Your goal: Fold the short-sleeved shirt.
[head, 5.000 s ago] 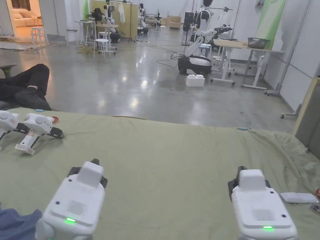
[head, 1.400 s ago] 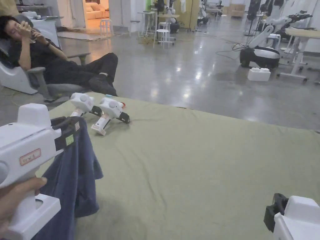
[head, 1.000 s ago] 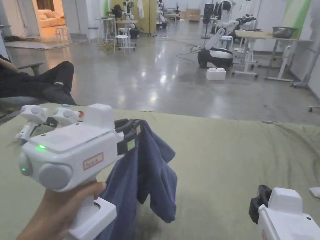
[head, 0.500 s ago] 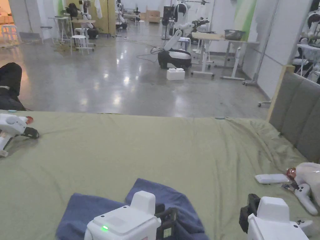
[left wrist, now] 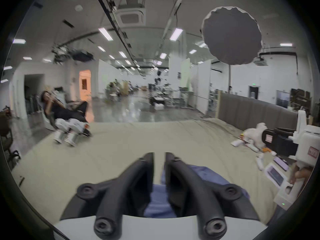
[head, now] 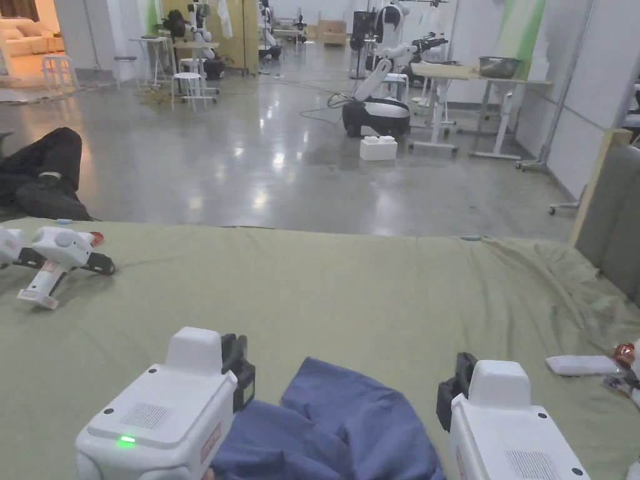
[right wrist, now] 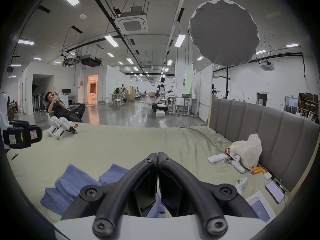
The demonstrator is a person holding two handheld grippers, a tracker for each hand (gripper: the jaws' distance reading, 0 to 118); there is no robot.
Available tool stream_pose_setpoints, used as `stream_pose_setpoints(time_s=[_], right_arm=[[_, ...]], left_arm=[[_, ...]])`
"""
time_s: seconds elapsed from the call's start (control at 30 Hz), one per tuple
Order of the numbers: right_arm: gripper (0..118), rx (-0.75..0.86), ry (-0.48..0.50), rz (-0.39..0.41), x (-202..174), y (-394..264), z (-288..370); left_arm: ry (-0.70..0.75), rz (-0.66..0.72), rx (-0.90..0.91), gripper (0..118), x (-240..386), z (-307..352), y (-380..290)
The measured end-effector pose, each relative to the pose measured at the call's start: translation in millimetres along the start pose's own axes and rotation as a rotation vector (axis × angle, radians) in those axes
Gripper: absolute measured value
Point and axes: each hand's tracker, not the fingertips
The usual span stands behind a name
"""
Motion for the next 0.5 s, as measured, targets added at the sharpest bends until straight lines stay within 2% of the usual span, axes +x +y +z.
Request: stream_pose_setpoints(time_s=[0.03, 0.27, 0.5], right_arm=[[0, 0.011, 0.006, -0.005, -5, 3, -1], [0, 0.054, 0.036, -0.032, -31, 21, -6], [0, 0.001, 0.055, -0.003, -34, 4, -20]], left_arm=[[0.027, 0.004, 0.016, 0, -6, 4, 2], [0.142, 0.041, 0.017, 0, -40, 15, 2], [0.134, 0.135, -0.231, 0, -84, -34, -57]])
